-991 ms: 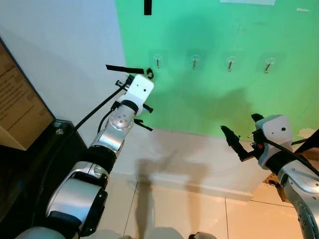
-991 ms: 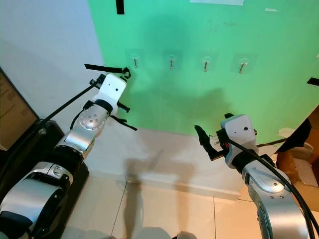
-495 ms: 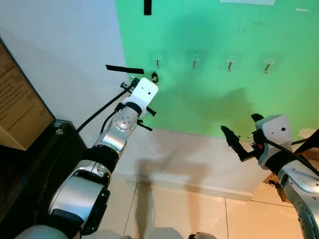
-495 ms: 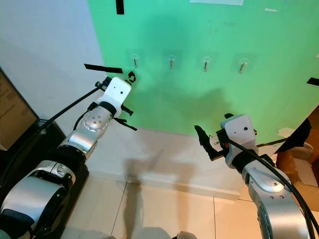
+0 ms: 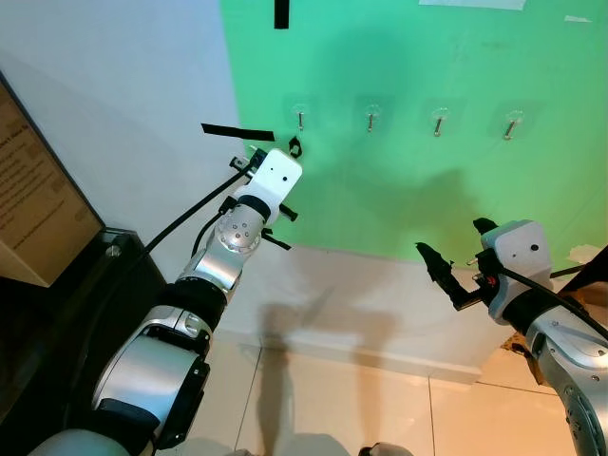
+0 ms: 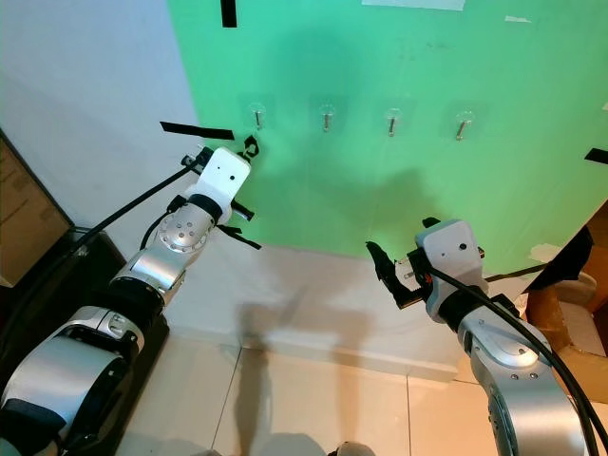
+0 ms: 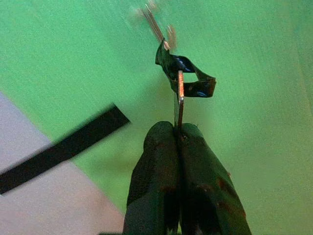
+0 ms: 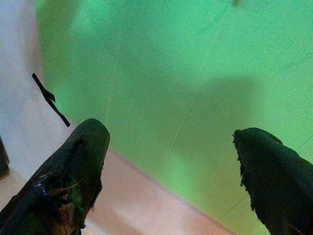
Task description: Hang keys on a hook
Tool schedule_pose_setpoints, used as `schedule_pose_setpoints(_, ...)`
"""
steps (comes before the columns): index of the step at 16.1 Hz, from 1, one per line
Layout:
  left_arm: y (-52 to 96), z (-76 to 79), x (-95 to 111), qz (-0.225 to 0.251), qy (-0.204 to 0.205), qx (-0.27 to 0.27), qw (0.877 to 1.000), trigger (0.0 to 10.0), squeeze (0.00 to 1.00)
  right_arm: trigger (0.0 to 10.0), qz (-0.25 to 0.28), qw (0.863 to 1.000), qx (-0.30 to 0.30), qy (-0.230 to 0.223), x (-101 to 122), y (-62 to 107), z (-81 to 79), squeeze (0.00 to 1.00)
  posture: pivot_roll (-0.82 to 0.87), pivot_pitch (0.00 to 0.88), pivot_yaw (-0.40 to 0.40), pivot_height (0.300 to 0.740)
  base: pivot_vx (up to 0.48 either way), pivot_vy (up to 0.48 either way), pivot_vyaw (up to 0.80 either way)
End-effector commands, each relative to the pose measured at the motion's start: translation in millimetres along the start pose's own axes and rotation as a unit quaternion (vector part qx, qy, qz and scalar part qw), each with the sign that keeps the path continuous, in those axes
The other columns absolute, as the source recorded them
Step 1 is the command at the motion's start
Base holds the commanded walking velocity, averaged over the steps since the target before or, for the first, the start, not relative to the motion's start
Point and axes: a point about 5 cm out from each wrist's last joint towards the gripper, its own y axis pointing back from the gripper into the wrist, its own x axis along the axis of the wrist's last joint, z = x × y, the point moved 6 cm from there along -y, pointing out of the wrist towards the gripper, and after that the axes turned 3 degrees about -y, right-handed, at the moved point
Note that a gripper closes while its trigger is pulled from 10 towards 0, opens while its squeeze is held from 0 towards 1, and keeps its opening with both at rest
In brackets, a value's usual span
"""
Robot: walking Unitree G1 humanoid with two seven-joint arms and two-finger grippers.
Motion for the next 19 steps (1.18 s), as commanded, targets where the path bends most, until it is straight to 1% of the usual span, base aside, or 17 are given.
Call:
schedule_pose_setpoints(1, 1.0, -10.4, 15.8, 0.040, 0.010, 0.024, 0.999, 10.0, 0.00, 10.0, 0.005, 1.000, 0.002, 0.002, 2.8, 0.2, -0.5, 0.00, -0.23, 0.000, 0.030, 0.740, 0.000, 0.000, 0.00)
schedule_pose_setpoints(3, 9.8, -5.0, 19.7, 0.064, 0.143, 0.003, 0.988, 10.0, 0.00, 10.0, 0.004, 1.000, 0.001, -0.017, -0.1, 0.6, -1.4, 0.00, -0.22, 0.000, 0.023, 0.740, 0.000, 0.000, 0.00)
schedule_pose_setpoints(4, 15.1, 0.4, 21.0, 0.070, 0.237, -0.034, 0.968, 10.0, 0.00, 10.0, 0.005, 1.000, 0.004, -0.028, -0.9, -0.5, -4.1, 0.00, -0.21, 0.000, 0.020, 0.740, 0.000, 0.000, 0.00)
schedule_pose_setpoints(5, 22.1, 4.4, 24.8, 0.071, 0.336, -0.087, 0.935, 10.0, 0.00, 10.0, 0.006, 0.999, 0.010, -0.033, -1.5, -2.3, -9.1, 0.00, -0.20, 0.000, 0.021, 0.740, 0.000, 0.000, 0.00)
schedule_pose_setpoints(6, 25.9, 7.2, 26.2, 0.071, 0.348, -0.115, 0.928, 10.0, 0.00, 10.0, 0.006, 0.999, 0.012, -0.035, -1.9, -3.2, -10.9, 0.00, -0.19, 0.000, 0.022, 0.740, 0.000, 0.000, 0.00)
schedule_pose_setpoints(7, 29.1, 9.2, 27.5, 0.071, 0.355, -0.135, 0.922, 10.0, 0.00, 10.0, 0.006, 0.999, 0.013, -0.036, -2.1, -3.7, -12.2, 0.00, -0.19, 0.000, 0.024, 0.740, 0.000, 0.000, 0.00)
schedule_pose_setpoints(8, 41.2, 22.8, 9.2, 0.028, 0.264, -0.208, 0.941, 10.0, 0.00, 10.0, 0.007, 0.999, 0.014, -0.040, -2.8, -5.4, -15.1, 0.00, -0.18, 0.000, 0.037, 0.740, 0.000, 0.000, 0.00)
schedule_pose_setpoints(9, 57.0, 33.1, -30.6, -0.053, 0.111, -0.276, 0.953, 10.0, 0.00, 10.0, 0.007, 0.999, 0.013, -0.041, -4.1, -6.3, -17.4, 0.00, -0.17, 0.000, 0.048, 0.740, 0.000, 0.000, 0.00)
schedule_pose_setpoints(10, 67.2, 33.9, -52.0, -0.094, 0.041, -0.308, 0.946, 10.0, 0.00, 10.0, 0.007, 0.999, 0.013, -0.042, -4.8, -6.5, -18.7, 0.00, -0.17, 0.000, 0.058, 0.740, 0.000, 0.000, 0.00)
schedule_pose_setpoints(11, 86.0, 26.8, -82.6, -0.169, -0.033, -0.353, 0.920, 10.0, 0.00, 10.0, 0.007, 0.999, 0.012, -0.042, -6.4, -5.8, -21.6, 0.00, -0.16, 0.000, 0.071, 0.740, 0.000, 0.000, 0.00)
schedule_pose_setpoints(12, 99.1, 15.1, -91.1, -0.207, -0.082, -0.389, 0.894, 10.0, 0.00, 10.0, 0.004, 0.999, 0.010, -0.041, -9.4, -4.8, -25.1, 0.00, -0.15, 0.000, 0.085, 0.740, 0.000, 0.000, 0.00)
schedule_pose_setpoints(14, 96.3, 7.7, -86.9, -0.208, -0.088, -0.385, 0.895, 10.0, 0.00, 10.0, 0.002, 0.999, 0.009, -0.043, -11.7, -4.5, -28.5, 0.00, -0.15, 0.000, 0.092, 0.740, 0.000, 0.000, 0.00)
schedule_pose_setpoints(15, 86.7, 12.1, -66.9, -0.176, -0.011, -0.374, 0.910, 10.0, 0.00, 10.0, 0.003, 0.999, 0.007, -0.048, -12.4, -4.8, -31.5, 0.00, -0.14, 0.000, 0.100, 0.740, 0.000, 0.000, 0.00)
schedule_pose_setpoints(16, 80.6, 16.0, -52.5, -0.151, 0.042, -0.373, 0.915, 10.0, 0.00, 10.0, 0.003, 0.999, 0.007, -0.050, -12.9, -5.3, -33.6, 0.00, -0.14, 0.000, 0.102, 0.740, 0.000, 0.000, 0.00)
schedule_pose_setpoints(17, 78.6, 17.6, -46.9, -0.138, 0.057, -0.376, 0.915, 10.0, 0.00, 10.0, 0.003, 0.999, 0.006, -0.052, -13.3, -5.7, -34.6, 0.00, -0.14, 0.000, 0.104, 0.740, 0.000, 0.000, 0.00)
schedule_pose_setpoints(18, 74.3, 18.0, -22.5, -0.080, 0.104, -0.379, 0.916, 10.0, 0.00, 10.0, 0.005, 0.998, 0.002, -0.055, -13.2, -6.0, -34.7, 0.00, -0.13, 0.000, 0.105, 0.740, 0.000, 0.000, 0.00)
schedule_pose_setpoints(19, 72.1, 15.5, -6.3, -0.043, 0.135, -0.379, 0.915, 10.0, 0.00, 10.0, 0.007, 0.998, 0.001, -0.059, -12.7, -6.2, -34.3, 0.00, -0.13, 0.000, 0.105, 0.740, 0.000, 0.000, 0.00)
